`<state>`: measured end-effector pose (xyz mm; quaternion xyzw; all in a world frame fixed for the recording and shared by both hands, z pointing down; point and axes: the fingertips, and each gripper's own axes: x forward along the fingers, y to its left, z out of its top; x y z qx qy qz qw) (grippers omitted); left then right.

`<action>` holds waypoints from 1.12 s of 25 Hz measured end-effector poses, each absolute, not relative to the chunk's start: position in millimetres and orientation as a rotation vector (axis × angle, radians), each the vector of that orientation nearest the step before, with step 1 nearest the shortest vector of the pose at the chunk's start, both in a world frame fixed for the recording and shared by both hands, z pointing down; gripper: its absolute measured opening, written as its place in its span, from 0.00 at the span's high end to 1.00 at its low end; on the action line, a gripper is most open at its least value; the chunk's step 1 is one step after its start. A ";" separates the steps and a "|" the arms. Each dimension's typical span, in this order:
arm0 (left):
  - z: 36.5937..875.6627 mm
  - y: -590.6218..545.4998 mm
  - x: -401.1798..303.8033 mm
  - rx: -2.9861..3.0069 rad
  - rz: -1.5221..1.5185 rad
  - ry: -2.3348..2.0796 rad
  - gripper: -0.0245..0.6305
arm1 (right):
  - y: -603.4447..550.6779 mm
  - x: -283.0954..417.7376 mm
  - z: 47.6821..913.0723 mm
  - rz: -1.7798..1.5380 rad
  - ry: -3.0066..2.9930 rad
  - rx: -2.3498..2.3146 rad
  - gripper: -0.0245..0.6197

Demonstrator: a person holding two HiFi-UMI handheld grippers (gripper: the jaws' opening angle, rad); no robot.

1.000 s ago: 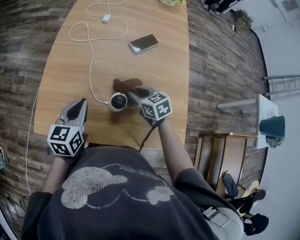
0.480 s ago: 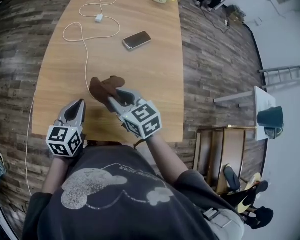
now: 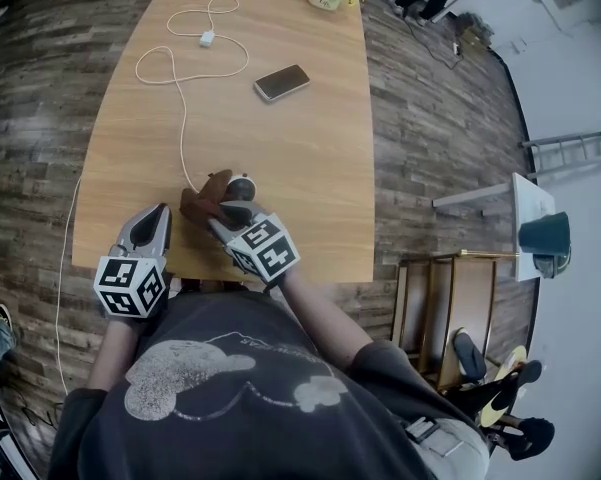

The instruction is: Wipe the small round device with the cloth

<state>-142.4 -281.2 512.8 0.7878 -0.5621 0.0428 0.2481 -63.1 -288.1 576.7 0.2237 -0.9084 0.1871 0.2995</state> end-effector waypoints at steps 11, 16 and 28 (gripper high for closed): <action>526.9 -278.1 -146.0 2.154 0.115 -1.455 0.93 | -268.2 -50.0 618.1 0.631 -2.298 0.670 0.85; 538.1 -283.4 -146.2 2.168 0.135 -1.369 0.93 | -265.6 -49.2 602.8 0.613 -2.323 0.736 0.85; 535.4 -305.6 -127.1 2.298 0.130 -1.206 0.93 | -256.8 -34.2 562.6 0.707 -2.389 0.952 0.85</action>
